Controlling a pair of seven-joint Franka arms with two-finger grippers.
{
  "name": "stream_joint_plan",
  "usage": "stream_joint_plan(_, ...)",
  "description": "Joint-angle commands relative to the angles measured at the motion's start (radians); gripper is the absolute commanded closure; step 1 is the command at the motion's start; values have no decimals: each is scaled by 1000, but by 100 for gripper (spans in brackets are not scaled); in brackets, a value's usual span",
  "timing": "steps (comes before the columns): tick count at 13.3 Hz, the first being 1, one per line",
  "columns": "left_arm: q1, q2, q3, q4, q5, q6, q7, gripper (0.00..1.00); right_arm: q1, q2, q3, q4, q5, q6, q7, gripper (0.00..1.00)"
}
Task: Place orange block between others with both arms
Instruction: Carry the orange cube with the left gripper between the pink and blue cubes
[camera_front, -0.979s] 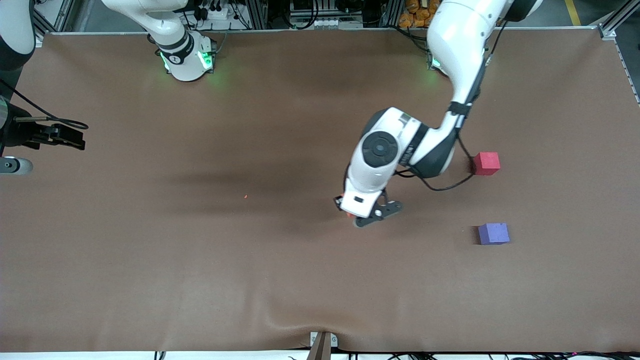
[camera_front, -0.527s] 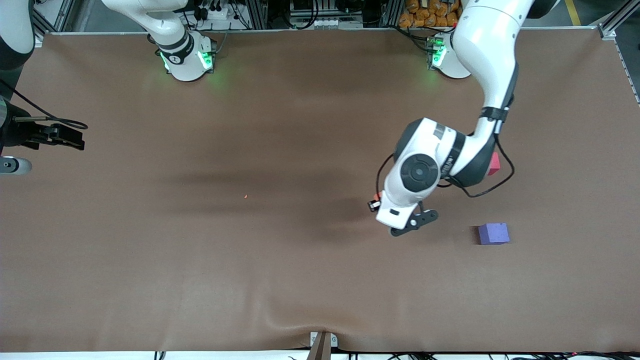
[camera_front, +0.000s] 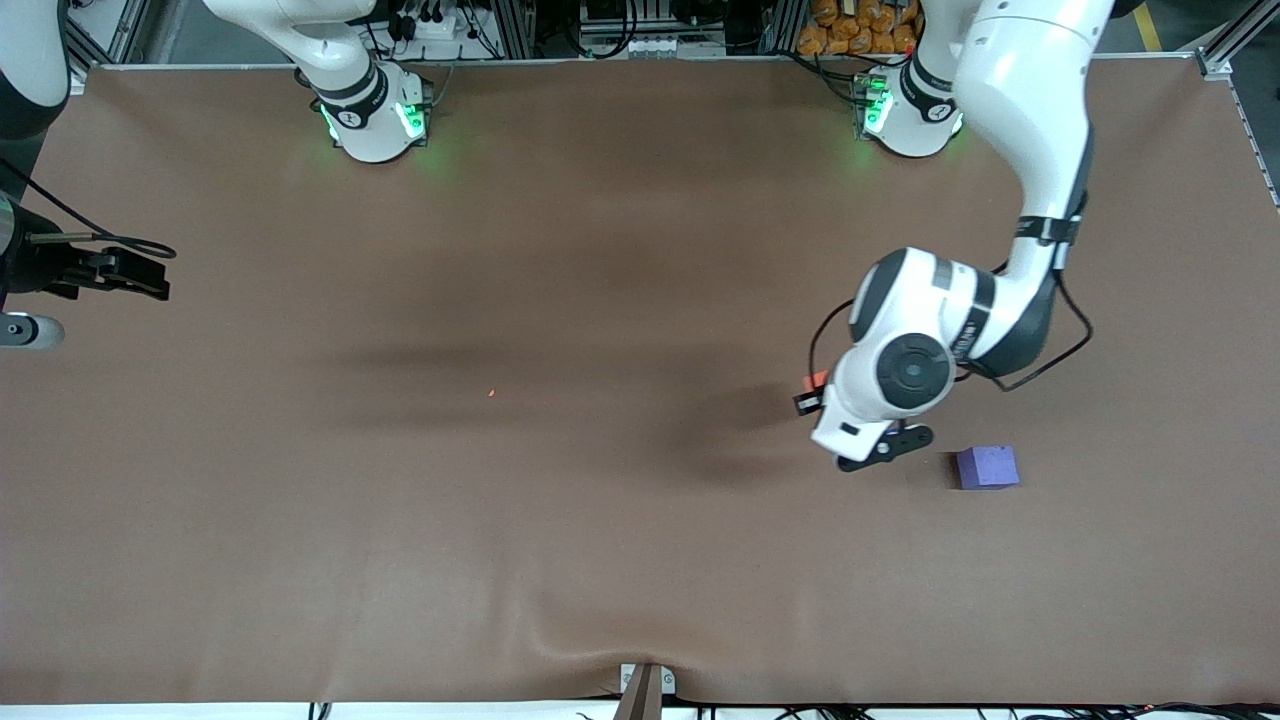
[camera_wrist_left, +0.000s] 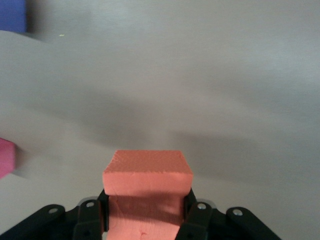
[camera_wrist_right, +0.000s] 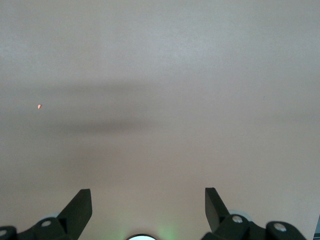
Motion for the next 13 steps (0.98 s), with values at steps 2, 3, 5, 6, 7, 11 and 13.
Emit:
stream_joint_plan(2,92,-97,-6,-150,9,7,100,100,1,0,3,13,-11,-6,6,0)
stream_joint_plan(3,109,-99,-6,-161,24,12,126,100,1,0,3,13,-11,-6,6,0)
stream_joint_plan(5,146,-99,-6,-186,45,17,180,100,1,-1,3,13,-11,-6,6,0)
stream_joint_plan(6,164,-99,-8,-195,45,17,215,100,1,0,3,13,-11,-6,6,0)
stream_joint_plan(7,184,-97,-8,-203,45,17,243,100,1,-1,3,13,-10,-8,6,0)
stream_joint_plan(11,250,-93,-8,-236,45,40,335,100,-10,-4,0,25,10,-20,5,0)
stream_joint_plan(13,308,-91,-12,-255,45,81,376,100,-16,-6,-6,25,31,-22,3,0)
